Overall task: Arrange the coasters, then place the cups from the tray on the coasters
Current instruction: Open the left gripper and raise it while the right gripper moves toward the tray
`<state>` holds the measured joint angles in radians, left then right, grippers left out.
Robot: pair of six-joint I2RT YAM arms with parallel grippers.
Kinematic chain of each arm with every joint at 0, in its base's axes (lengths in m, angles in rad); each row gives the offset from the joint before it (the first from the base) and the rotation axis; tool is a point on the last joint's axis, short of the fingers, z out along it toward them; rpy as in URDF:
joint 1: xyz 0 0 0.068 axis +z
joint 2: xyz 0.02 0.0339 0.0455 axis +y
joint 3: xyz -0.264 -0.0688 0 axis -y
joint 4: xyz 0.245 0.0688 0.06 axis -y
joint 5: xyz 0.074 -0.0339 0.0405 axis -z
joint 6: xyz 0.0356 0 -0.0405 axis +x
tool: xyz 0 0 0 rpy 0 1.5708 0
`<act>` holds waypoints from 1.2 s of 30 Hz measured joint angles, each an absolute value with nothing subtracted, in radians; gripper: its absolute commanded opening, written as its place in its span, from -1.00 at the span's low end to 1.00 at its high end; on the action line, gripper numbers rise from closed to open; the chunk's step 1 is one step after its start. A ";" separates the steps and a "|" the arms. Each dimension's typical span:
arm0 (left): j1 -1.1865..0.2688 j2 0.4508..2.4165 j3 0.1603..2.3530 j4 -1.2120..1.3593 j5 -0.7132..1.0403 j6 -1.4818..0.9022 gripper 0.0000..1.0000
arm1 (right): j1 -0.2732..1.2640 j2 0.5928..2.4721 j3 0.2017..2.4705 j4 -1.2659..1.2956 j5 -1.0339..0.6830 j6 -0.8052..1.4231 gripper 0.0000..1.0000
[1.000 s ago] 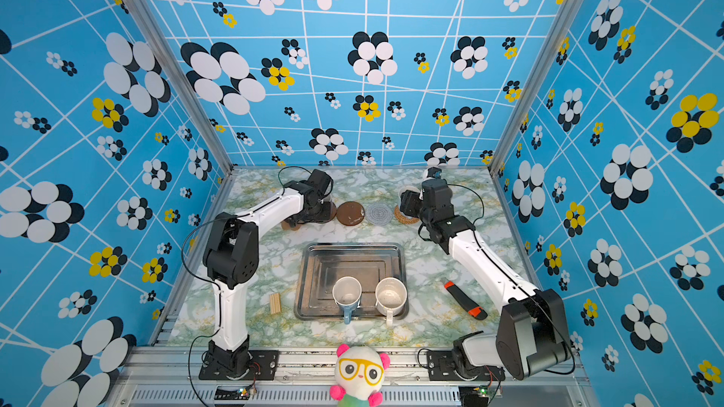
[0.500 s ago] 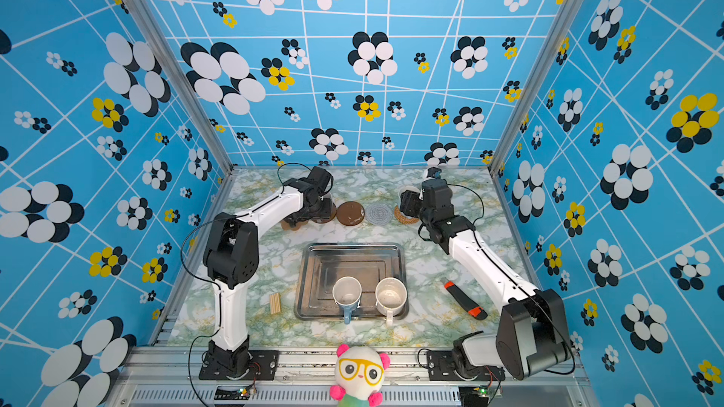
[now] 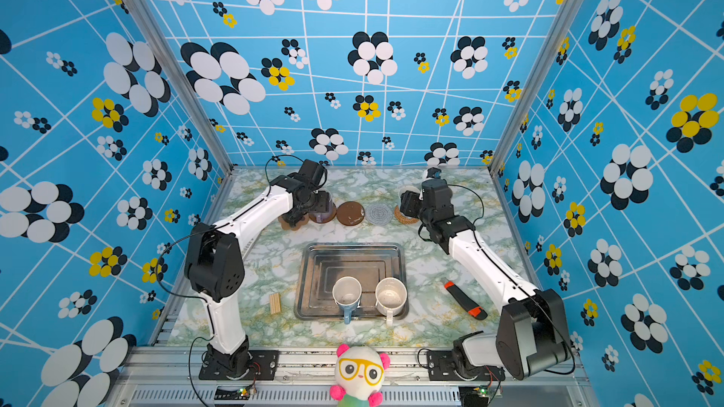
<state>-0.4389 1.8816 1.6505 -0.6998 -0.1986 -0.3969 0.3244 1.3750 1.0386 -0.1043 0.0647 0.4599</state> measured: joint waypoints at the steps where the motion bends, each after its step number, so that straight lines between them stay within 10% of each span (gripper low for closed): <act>1: -0.450 1.853 1.648 -0.699 -0.220 -0.395 0.50 | 0.324 1.375 1.039 -0.106 0.065 0.460 0.30; 14: -0.733 1.561 1.470 -0.479 -0.581 -0.290 0.63 | 0.377 1.357 1.065 -0.196 0.077 0.445 0.26; 36: -0.768 1.318 0.950 -0.004 -0.561 -0.238 0.63 | 0.760 1.125 1.073 -0.642 0.304 0.421 0.19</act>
<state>-0.7681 1.3182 0.9501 -0.0036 -0.5613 -0.2382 0.7605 1.1252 1.0729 -0.6422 0.3038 0.4210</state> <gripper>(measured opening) 0.811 0.595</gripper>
